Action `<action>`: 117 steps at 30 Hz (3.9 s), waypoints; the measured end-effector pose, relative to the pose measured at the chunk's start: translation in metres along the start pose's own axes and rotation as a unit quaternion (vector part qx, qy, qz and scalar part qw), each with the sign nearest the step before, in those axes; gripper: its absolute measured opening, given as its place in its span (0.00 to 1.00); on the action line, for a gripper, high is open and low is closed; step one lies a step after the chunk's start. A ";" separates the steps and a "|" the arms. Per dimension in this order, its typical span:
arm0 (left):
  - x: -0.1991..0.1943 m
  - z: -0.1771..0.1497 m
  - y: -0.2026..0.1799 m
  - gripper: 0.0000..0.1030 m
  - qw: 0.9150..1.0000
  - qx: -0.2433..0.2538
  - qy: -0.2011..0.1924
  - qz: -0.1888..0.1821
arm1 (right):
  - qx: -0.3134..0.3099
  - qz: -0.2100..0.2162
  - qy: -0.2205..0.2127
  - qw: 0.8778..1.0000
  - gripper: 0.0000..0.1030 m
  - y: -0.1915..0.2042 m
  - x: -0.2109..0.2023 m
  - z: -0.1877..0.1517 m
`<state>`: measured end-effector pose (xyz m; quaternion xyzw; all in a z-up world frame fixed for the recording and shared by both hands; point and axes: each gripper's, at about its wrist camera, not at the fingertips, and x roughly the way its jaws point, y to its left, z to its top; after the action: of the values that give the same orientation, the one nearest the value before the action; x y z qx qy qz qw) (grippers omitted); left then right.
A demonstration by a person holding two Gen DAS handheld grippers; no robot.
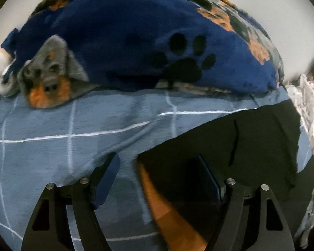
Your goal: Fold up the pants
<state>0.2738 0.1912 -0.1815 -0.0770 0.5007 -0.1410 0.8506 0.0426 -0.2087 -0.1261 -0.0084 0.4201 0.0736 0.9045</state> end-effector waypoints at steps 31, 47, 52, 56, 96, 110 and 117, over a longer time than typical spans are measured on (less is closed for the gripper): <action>-0.170 -0.182 -0.165 0.10 0.986 0.025 -0.132 -0.101 | 0.335 0.331 0.144 0.870 0.17 -0.102 0.181 0.144; -0.180 -0.235 -0.119 0.13 0.997 -0.002 -0.061 -0.053 | 0.309 0.315 0.086 0.893 0.06 -0.087 0.034 -0.033; -0.173 -0.261 -0.123 0.14 0.998 0.025 -0.035 -0.038 | 0.339 0.307 0.125 0.881 0.06 -0.088 0.044 -0.091; -0.164 -0.274 -0.123 0.15 0.999 0.030 -0.022 -0.024 | 0.343 0.301 0.137 0.879 0.06 -0.086 0.051 -0.108; -0.097 -0.253 -0.197 0.46 0.997 0.074 0.004 0.020 | 0.476 0.248 -0.009 0.844 0.25 -0.363 0.062 -0.085; -0.096 -0.253 -0.196 0.46 0.997 0.075 -0.009 0.019 | 0.495 0.146 -0.088 0.852 0.04 -0.475 0.017 -0.083; -0.096 -0.252 -0.196 0.46 0.997 0.078 -0.003 0.014 | 0.524 0.120 -0.094 0.838 0.04 -0.482 -0.030 -0.147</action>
<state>-0.0220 0.0387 -0.1712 -0.0038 0.4864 -0.1677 0.8575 -0.0205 -0.7001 -0.2210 0.5239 0.3062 -0.0491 0.7933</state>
